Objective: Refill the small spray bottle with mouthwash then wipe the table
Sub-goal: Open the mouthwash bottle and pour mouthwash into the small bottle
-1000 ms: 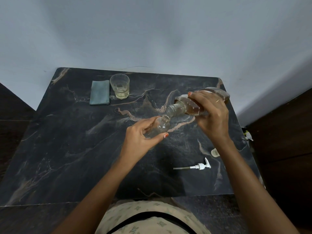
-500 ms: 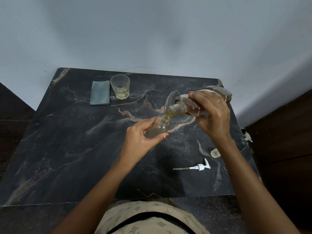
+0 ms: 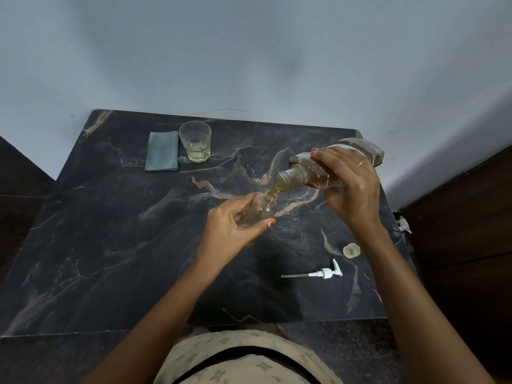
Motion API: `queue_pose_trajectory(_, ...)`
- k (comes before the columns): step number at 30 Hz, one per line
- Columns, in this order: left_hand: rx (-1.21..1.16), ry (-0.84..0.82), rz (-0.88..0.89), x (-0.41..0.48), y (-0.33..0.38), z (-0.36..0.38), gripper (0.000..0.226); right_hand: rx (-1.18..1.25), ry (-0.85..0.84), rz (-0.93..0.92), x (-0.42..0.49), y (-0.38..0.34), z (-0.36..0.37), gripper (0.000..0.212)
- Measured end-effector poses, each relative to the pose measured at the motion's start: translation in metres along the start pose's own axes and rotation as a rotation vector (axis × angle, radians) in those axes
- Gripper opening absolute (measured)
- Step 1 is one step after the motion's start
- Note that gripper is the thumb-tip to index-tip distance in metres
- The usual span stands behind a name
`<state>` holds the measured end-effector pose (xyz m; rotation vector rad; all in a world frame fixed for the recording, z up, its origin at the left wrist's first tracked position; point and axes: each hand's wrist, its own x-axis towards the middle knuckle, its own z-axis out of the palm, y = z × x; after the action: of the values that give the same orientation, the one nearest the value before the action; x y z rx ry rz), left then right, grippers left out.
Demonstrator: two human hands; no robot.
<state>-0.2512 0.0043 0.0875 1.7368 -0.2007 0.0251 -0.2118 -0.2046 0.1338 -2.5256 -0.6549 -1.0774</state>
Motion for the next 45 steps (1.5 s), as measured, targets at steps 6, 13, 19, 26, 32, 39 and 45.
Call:
queue_pose_trajectory(6, -0.014, 0.003, 0.001, -0.001, 0.002, 0.002, 0.050, -0.019, 0.008, -0.004, -0.001, 0.002, -0.002, 0.025)
queue_pose_trajectory(13, -0.038, -0.003, -0.009, -0.002, 0.004, 0.003, 0.049, -0.022, 0.002, -0.004, -0.001, 0.003, -0.003, 0.026)
queue_pose_trajectory(19, -0.036, 0.001, -0.006, -0.003, 0.004, 0.004, 0.047, -0.018, 0.003, -0.013, -0.003, 0.004, -0.003, 0.025)
queue_pose_trajectory(26, -0.059, -0.004, -0.024, -0.003, 0.004, 0.005, 0.047, -0.023, 0.022, -0.022, -0.002, 0.005, -0.004, 0.026)
queue_pose_trajectory(32, -0.070, -0.008, -0.025, -0.005, 0.007, 0.004, 0.047, -0.027, 0.015, -0.019, -0.002, 0.005, -0.005, 0.028)
queue_pose_trajectory(39, -0.086, -0.009, -0.034, -0.007, 0.010, 0.003, 0.046, -0.028, 0.020, -0.024, -0.002, 0.004, -0.005, 0.027)
queue_pose_trajectory(45, -0.088, -0.005, -0.039, -0.008, 0.011, 0.004, 0.046, -0.042, 0.013, -0.024, -0.003, 0.002, -0.007, 0.024)
